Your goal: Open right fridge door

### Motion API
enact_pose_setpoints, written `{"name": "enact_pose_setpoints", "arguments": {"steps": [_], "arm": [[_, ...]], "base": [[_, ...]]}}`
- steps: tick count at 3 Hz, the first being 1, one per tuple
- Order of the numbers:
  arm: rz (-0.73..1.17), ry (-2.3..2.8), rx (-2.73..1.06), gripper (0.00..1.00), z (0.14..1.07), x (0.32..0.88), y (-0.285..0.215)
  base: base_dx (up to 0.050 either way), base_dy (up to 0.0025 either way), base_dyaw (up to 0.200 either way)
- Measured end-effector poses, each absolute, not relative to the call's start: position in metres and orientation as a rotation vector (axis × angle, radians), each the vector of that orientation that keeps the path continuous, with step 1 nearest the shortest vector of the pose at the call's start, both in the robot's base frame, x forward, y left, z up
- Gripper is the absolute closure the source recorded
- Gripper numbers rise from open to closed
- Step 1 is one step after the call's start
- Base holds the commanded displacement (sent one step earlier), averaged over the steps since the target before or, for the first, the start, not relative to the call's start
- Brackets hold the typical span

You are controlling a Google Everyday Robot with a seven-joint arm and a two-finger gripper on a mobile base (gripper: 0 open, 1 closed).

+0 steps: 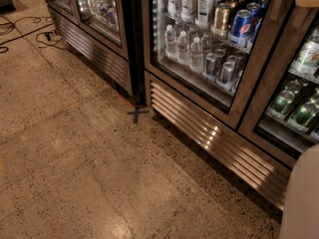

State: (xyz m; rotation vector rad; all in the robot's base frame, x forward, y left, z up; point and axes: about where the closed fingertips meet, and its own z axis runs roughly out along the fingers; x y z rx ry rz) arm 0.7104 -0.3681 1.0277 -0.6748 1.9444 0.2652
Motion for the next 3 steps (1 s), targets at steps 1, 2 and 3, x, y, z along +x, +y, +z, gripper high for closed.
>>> {"name": "enact_pose_setpoints", "arguments": {"steps": [1, 2, 3], "arm": [[0.263, 1.943, -0.673, 1.0, 1.027, 0.7113, -0.3683], [0.263, 1.943, -0.673, 1.0, 1.027, 0.7113, -0.3683], [0.263, 1.943, -0.673, 0.82, 1.0269, 0.7114, -0.3682]], "base": [[-0.05, -0.00001, 0.0], [0.0, 0.0, 0.0], [0.0, 0.0, 0.0]]}}
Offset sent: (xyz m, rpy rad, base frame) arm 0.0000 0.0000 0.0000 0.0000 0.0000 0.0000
